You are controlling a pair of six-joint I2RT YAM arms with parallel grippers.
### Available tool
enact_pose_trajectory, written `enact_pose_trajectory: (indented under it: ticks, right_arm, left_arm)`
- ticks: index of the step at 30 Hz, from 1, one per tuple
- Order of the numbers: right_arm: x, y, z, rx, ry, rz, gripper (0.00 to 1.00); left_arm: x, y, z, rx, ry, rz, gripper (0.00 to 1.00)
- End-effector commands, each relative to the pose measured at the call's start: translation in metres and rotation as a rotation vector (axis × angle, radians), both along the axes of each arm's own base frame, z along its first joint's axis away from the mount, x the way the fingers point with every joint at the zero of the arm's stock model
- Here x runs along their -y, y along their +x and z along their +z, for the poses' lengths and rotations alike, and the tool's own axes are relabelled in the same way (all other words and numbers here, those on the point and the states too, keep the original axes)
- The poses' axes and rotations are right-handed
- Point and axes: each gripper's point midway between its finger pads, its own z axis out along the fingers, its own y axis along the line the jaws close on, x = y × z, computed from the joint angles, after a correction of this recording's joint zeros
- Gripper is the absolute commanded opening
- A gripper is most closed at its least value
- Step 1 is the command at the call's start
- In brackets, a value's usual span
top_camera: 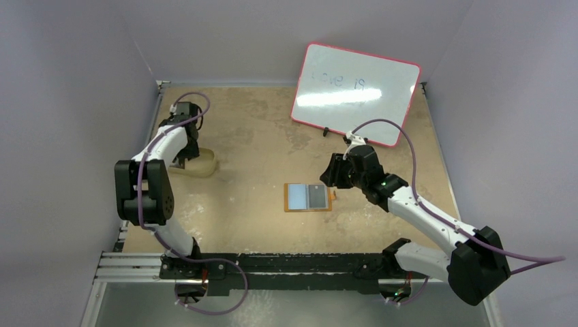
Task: Put the credit cards into the card holder
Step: Pick up the credit card from the storage box.
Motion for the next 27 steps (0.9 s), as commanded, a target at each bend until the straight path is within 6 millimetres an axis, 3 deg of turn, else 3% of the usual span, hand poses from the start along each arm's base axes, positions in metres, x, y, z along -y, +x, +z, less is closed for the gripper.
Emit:
enact_pose_trajectory:
  ticks: [1,10,18,27]
  right_arm:
    - [-0.009,0.006,0.021,0.070,0.050,0.027,0.48]
    - [-0.009,0.004,0.022,0.054,0.050,0.030,0.48]
    - [-0.010,0.006,0.022,0.052,0.049,0.030,0.48]
    - [-0.009,0.007,0.020,0.050,0.035,0.031,0.48]
  left_arm:
    - [-0.022,0.018,0.027,0.031,0.107,0.007,0.50]
    - [-0.034,0.022,0.003,-0.053,0.155,0.028,0.49]
    - [-0.045,0.023,0.015,-0.068,0.226,0.056,0.37]
    - [-0.044,0.024,0.019,-0.054,0.217,0.047,0.30]
